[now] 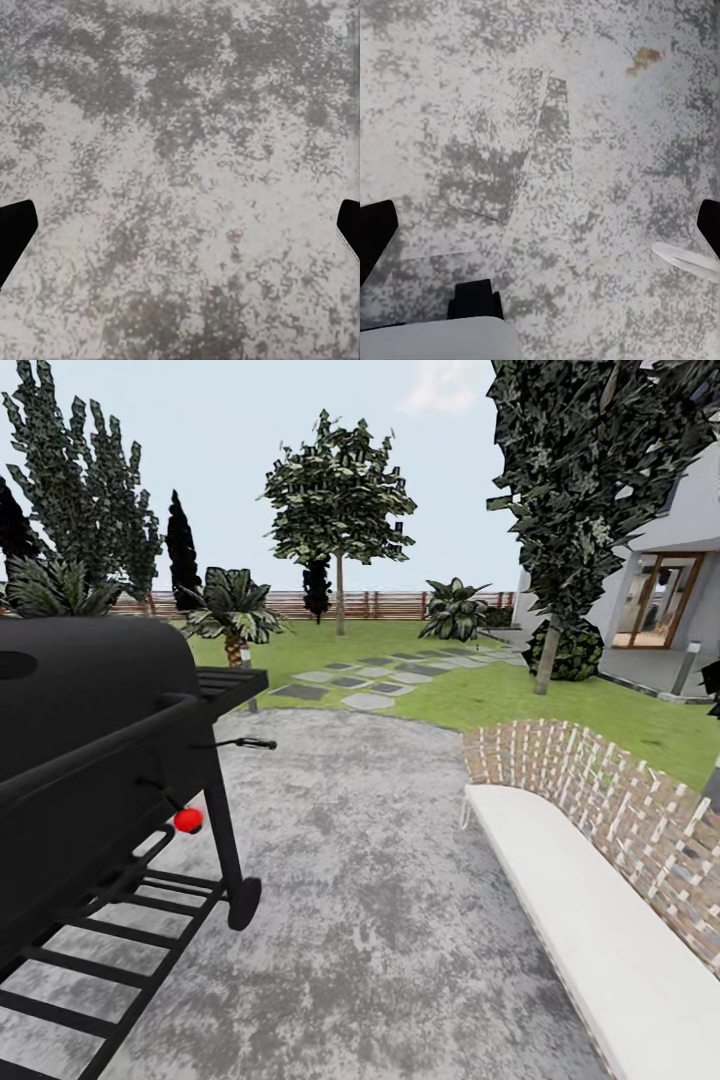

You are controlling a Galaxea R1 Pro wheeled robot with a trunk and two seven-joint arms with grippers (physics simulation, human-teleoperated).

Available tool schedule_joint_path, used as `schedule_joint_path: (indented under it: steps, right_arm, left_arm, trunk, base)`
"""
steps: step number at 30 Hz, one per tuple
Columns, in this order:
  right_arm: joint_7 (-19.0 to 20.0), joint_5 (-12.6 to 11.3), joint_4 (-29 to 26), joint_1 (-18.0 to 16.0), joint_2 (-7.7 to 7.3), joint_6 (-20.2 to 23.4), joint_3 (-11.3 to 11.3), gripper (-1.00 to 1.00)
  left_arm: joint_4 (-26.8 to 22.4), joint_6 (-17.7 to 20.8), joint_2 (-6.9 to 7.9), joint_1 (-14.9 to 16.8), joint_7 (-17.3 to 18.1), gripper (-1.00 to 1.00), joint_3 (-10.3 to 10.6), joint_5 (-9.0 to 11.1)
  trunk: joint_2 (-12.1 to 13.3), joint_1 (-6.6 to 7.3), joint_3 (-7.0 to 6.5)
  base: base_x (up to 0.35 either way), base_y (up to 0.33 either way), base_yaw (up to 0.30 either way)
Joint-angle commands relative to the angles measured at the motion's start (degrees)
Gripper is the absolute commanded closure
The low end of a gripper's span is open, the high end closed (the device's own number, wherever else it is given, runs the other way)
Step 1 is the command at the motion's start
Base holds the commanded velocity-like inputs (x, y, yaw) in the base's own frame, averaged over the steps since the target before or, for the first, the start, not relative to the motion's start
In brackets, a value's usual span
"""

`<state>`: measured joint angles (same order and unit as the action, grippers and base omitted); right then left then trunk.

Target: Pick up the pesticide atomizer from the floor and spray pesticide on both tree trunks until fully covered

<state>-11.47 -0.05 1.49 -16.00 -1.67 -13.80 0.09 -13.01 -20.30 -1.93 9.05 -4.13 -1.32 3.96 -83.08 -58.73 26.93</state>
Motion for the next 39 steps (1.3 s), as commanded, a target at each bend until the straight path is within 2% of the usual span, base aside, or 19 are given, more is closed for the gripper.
schedule_joint_path:
  steps: [1,39]
  right_arm:
    - [0.01,-0.01,0.00,0.00,0.00,0.00,0.00,-1.00]
    - [0.03,-0.04,0.09,0.00,0.09,0.00,0.00,-1.00]
  left_arm:
    - [0.00,0.00,0.00,0.00,0.00,-1.00,0.00,0.00]
    - [0.00,0.00,0.00,0.00,0.00,-1.00,0.00,0.00]
  trunk:
    - [0.00,0.00,0.00]
    - [0.00,0.00,0.00]
  base:
    - [0.350,0.000,-0.028]
    - [0.350,0.000,-0.002]
